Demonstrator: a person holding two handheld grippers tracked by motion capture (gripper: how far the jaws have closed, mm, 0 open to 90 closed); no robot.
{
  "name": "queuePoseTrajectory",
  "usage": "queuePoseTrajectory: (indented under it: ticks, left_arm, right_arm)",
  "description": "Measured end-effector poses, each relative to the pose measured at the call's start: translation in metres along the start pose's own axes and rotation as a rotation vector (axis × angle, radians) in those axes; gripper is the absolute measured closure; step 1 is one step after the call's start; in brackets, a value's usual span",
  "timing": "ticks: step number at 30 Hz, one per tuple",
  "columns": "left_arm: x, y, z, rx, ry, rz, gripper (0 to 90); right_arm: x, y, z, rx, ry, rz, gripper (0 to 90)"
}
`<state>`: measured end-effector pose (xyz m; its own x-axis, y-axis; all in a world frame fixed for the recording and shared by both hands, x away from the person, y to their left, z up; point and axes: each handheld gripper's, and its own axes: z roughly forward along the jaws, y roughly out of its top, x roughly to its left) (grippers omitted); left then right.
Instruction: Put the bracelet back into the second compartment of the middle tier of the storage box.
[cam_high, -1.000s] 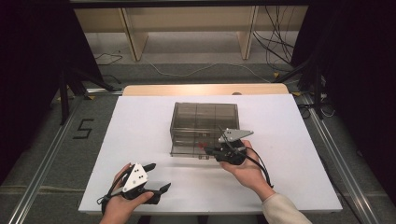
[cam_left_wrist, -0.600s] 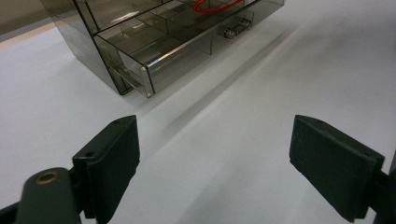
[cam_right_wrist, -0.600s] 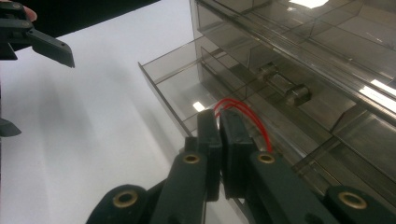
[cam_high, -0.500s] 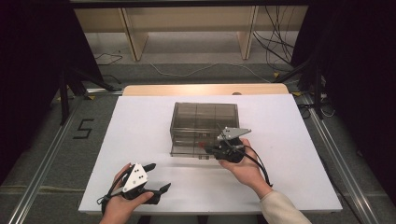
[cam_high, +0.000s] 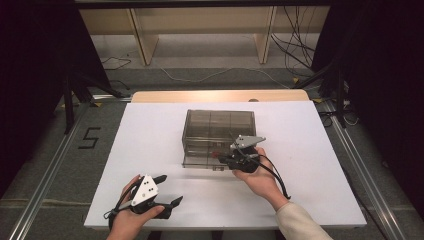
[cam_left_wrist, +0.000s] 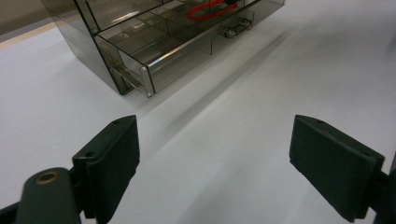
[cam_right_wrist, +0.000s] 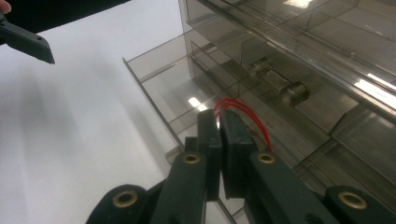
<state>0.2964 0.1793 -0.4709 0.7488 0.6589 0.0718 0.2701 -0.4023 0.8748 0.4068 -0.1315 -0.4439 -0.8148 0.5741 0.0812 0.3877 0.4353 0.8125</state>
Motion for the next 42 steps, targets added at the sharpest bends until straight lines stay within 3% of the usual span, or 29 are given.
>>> queuePoseTrajectory:
  ticks: [32, 42]
  left_arm:
    - [0.000, 0.000, 0.000, -0.001, 0.002, 0.003, 15.9]
    - [0.000, 0.000, -0.001, -0.001, 0.001, 0.001, 15.8]
  right_arm:
    - [-0.001, -0.002, 0.011, 0.040, -0.043, 0.010, 87.4]
    - [-0.001, -0.002, 0.010, 0.040, -0.040, 0.024, 81.5]
